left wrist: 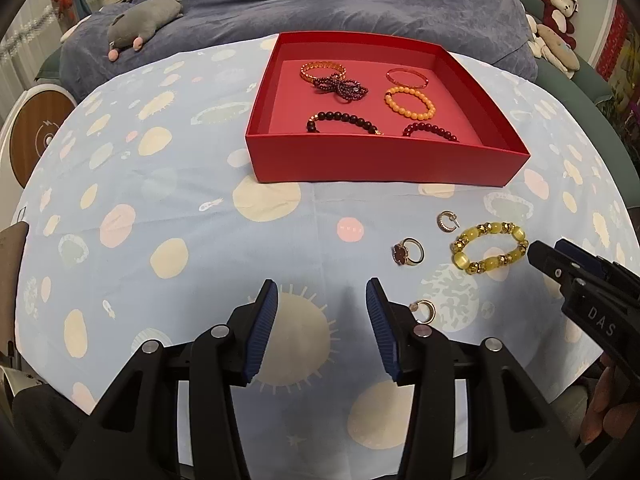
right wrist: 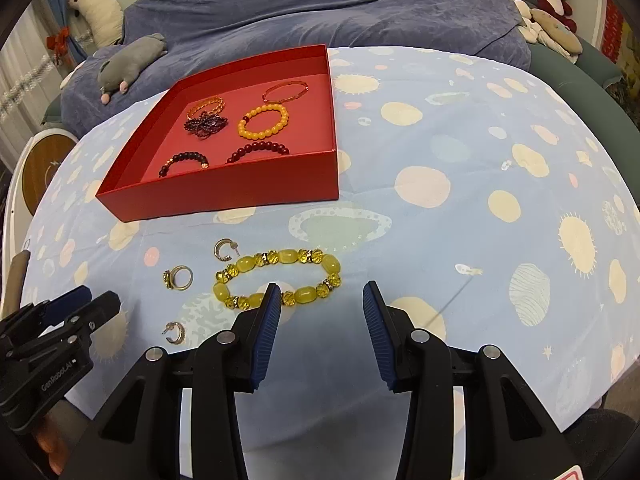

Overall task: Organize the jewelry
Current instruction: 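Grasp the red-stone ring with the left tool while the right tool grasps the yellow glass bead bracelet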

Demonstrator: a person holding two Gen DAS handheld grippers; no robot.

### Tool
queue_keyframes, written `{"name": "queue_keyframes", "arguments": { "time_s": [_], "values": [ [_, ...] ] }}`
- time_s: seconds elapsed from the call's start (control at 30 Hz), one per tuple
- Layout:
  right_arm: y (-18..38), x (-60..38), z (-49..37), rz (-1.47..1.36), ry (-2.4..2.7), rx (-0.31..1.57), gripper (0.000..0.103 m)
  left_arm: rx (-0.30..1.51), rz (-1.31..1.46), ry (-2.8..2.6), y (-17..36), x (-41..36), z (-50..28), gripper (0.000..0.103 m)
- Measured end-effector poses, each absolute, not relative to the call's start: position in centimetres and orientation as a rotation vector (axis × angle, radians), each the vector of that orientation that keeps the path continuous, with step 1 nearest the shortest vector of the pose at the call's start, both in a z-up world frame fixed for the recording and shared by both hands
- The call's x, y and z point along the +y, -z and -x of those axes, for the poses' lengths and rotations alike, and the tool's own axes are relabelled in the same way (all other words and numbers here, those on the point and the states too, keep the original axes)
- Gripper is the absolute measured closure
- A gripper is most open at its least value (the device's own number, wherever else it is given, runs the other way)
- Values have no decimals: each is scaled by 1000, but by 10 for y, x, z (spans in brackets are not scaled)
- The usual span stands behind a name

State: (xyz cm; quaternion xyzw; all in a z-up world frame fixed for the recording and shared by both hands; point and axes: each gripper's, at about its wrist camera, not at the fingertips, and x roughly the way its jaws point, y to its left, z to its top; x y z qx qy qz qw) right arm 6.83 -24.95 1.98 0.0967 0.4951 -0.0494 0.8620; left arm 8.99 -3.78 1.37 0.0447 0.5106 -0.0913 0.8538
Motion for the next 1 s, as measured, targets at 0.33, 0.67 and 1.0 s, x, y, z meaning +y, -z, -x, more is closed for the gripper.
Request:
{"name": "queue_keyframes", "arguments": {
  "time_s": [0.33, 0.67, 1.0],
  "values": [
    [-6, -250, -87, -188, 101, 1060, 61, 1085, -99, 192, -9, -37, -91, 56],
    [6, -247, -90, -163, 93, 1076, 63, 1096, -100, 196, -5, -40, -97, 56],
    [6, -258, -82, -202, 101, 1074, 90, 1092, -89, 211, -6, -47, -103, 52]
  ]
}}
